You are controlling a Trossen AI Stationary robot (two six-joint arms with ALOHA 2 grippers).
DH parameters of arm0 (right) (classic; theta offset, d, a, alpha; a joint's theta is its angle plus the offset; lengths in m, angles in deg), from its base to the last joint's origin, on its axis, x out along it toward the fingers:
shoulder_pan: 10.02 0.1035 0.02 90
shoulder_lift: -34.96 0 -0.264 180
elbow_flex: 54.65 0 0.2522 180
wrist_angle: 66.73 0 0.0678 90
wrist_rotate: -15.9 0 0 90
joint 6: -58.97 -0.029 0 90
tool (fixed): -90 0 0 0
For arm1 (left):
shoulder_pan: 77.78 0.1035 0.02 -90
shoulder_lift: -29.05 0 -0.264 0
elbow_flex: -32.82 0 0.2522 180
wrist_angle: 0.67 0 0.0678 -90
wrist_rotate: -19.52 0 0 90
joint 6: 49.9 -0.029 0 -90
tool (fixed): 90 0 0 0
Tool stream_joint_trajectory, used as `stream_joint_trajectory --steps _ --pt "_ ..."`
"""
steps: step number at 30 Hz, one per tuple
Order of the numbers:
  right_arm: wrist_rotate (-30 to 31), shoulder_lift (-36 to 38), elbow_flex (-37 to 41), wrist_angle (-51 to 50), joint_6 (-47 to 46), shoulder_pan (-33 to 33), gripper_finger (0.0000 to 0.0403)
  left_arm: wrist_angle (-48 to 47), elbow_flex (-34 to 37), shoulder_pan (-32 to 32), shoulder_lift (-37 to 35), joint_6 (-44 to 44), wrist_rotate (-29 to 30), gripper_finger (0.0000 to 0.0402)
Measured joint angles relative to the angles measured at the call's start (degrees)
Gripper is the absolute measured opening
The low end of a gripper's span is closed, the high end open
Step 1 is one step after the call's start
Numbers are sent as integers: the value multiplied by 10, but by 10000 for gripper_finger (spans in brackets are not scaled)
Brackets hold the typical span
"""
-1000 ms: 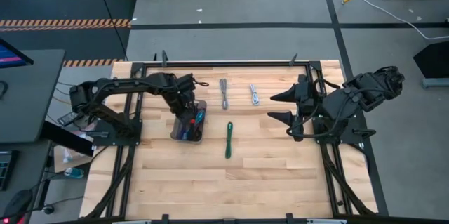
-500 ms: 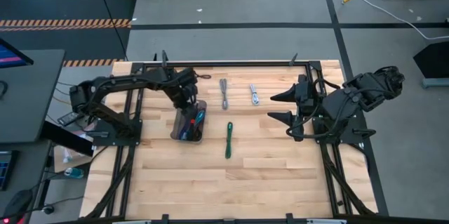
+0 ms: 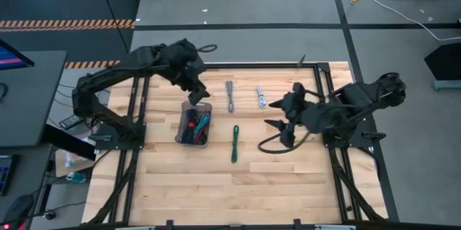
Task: Pick and place USB-C Cables
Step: Put the green USB cable into the black bin
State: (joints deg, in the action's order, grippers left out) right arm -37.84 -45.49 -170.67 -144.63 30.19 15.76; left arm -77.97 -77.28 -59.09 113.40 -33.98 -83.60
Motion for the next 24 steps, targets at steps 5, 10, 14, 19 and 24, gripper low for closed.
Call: stream_joint_trajectory --steps 5,10,14,19,24 --pt "-44 -33 0 -13 -34 -34 247 -12 -121 -68 0 -23 67 204" --pt "-93 -82 0 -75 -110 -56 231 -18 -205 -149 0 -39 120 204" --pt "-124 -132 0 -95 -158 -61 223 -33 -232 -209 0 -60 152 204" --pt "-141 -199 0 -75 -201 -62 223 -85 -235 -264 0 -61 223 204" --pt "-149 -264 0 -72 -295 -70 224 -126 -235 -297 0 -57 263 204"
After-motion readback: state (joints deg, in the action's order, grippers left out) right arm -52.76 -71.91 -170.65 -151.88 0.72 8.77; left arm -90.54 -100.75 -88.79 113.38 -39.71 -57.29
